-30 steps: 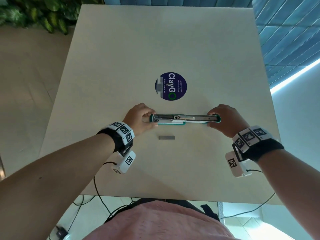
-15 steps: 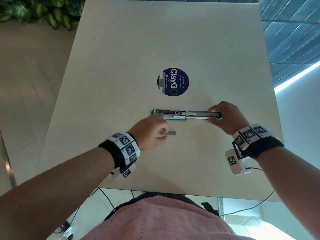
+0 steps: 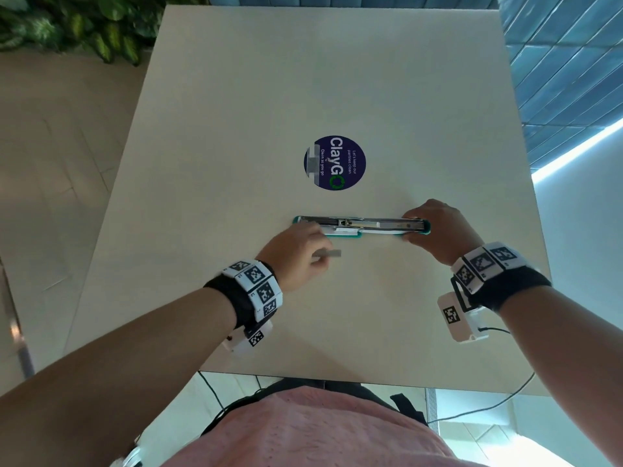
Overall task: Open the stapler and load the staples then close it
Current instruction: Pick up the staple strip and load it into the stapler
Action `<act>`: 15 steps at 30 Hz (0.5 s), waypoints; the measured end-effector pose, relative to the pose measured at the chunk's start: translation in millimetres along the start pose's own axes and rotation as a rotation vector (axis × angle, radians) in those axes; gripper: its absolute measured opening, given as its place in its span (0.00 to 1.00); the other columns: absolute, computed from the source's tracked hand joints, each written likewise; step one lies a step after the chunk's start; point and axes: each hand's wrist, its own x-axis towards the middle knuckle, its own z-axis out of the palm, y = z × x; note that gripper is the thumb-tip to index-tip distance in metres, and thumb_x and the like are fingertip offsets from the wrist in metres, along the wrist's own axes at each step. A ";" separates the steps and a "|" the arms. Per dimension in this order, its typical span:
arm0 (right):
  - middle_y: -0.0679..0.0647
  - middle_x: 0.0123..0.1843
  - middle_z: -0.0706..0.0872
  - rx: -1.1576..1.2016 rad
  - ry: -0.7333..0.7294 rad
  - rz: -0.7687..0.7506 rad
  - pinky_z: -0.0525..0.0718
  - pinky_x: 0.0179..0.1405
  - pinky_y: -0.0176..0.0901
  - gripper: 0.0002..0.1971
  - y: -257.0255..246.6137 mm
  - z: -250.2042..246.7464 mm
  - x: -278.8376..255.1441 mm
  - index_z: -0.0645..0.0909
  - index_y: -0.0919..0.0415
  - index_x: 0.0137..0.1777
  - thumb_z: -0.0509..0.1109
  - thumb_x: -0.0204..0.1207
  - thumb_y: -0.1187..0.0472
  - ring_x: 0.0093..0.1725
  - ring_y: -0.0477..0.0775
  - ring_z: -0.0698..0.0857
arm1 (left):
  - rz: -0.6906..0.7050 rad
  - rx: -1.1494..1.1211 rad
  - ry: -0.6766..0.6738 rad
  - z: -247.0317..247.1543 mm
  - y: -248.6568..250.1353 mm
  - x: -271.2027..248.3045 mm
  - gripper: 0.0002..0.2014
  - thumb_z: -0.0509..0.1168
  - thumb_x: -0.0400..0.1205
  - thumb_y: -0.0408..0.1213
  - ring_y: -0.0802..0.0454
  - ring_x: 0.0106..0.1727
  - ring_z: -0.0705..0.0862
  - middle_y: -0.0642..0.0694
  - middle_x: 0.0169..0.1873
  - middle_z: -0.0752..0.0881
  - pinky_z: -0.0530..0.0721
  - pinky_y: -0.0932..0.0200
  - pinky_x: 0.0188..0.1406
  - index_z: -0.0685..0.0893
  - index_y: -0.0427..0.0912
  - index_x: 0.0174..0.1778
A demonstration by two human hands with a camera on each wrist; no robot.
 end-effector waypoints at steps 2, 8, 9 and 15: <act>0.50 0.40 0.79 0.019 0.002 0.006 0.71 0.45 0.41 0.08 0.8 0.7 0.3 0.86 0.50 0.47 0.76 0.68 0.58 0.43 0.54 0.79 | 0.019 -0.017 0.079 -15.7 0.7 12.4 0.04 0.69 0.73 0.35 0.49 0.41 0.78 0.45 0.37 0.84 0.79 0.55 0.40 0.85 0.43 0.42; 0.53 0.41 0.81 0.042 -0.003 -0.002 0.76 0.46 0.44 0.08 -0.1 -0.3 -0.5 0.86 0.50 0.47 0.76 0.68 0.57 0.44 0.56 0.81 | -0.016 0.015 -0.010 -38.9 -7.6 49.2 0.03 0.69 0.72 0.37 0.51 0.41 0.78 0.45 0.39 0.84 0.81 0.51 0.43 0.85 0.43 0.40; 0.53 0.41 0.81 0.041 -0.004 -0.002 0.76 0.46 0.44 0.08 -0.3 -0.5 -0.6 0.86 0.50 0.47 0.76 0.68 0.57 0.44 0.56 0.81 | -0.026 0.036 -0.059 -38.3 -8.3 51.3 0.04 0.69 0.72 0.37 0.51 0.41 0.77 0.46 0.40 0.84 0.81 0.51 0.43 0.85 0.42 0.41; 0.54 0.43 0.83 0.050 -0.012 0.006 0.78 0.48 0.46 0.09 -0.6 -1.1 -1.9 0.86 0.50 0.49 0.75 0.69 0.58 0.45 0.56 0.81 | -0.049 0.035 -0.107 -32.8 -13.0 52.6 0.04 0.69 0.72 0.36 0.51 0.39 0.77 0.46 0.37 0.81 0.80 0.53 0.40 0.85 0.41 0.40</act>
